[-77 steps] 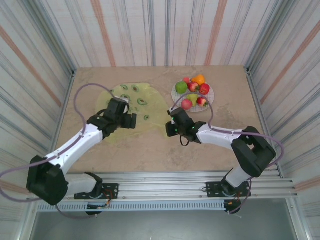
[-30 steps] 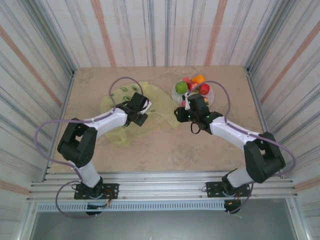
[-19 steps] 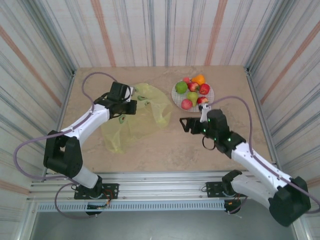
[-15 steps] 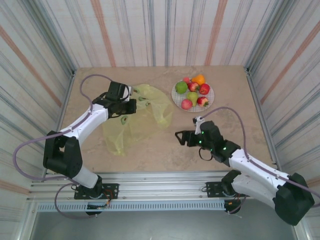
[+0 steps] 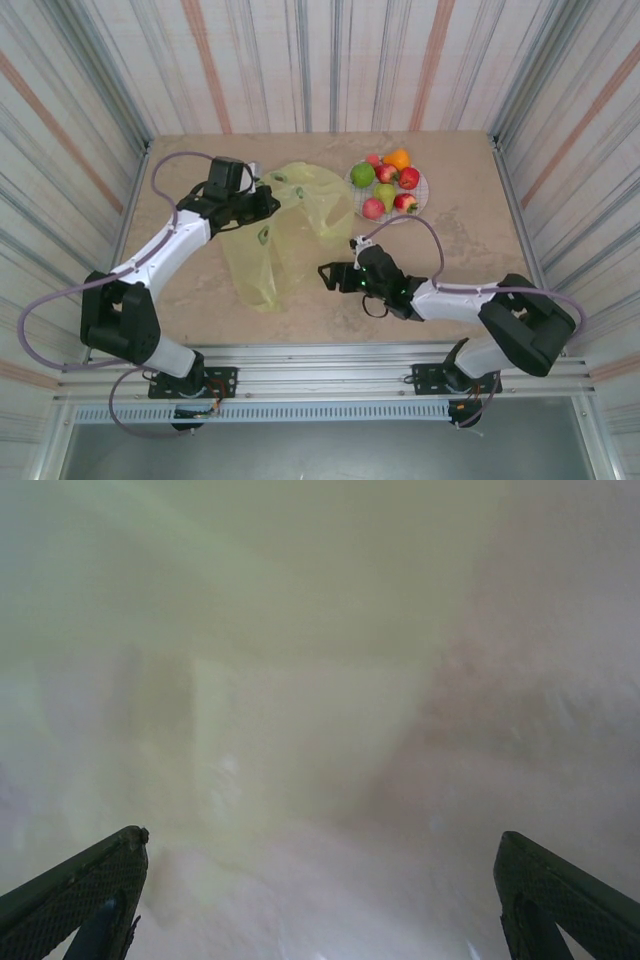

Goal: Place the fruits into the plastic bag

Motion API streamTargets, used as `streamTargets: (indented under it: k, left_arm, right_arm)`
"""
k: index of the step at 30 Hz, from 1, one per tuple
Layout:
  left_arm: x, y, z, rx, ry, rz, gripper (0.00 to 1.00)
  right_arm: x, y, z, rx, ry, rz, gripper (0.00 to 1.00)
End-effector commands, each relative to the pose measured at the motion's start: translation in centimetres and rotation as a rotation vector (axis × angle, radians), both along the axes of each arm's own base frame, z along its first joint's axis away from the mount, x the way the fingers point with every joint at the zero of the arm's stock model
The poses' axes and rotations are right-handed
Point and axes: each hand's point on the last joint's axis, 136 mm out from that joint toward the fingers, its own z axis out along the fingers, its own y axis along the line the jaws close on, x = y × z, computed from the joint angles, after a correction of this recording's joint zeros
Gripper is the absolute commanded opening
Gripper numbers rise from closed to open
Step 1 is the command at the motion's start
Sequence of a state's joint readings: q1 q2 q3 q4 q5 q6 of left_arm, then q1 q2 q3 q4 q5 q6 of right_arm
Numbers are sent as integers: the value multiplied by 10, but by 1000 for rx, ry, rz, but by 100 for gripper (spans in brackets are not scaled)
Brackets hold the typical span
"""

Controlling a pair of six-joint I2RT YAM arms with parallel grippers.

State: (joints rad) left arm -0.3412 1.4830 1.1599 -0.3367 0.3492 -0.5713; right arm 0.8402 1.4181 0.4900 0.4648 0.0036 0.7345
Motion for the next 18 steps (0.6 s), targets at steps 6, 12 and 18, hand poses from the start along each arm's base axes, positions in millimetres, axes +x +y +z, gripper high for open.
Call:
streamTargets:
  k: [6, 12, 18]
  left_arm:
    - [-9, -5, 29, -118, -34, 14, 0]
    - [-16, 3, 28, -111, -25, 14, 0]
    - [-20, 17, 22, -79, -20, 13, 0]
  right_arm:
    - [50, -7, 2, 12, -63, -229, 80]
    - [84, -9, -4, 45, -69, -247, 62]
    - [98, -5, -3, 0, -34, -231, 18]
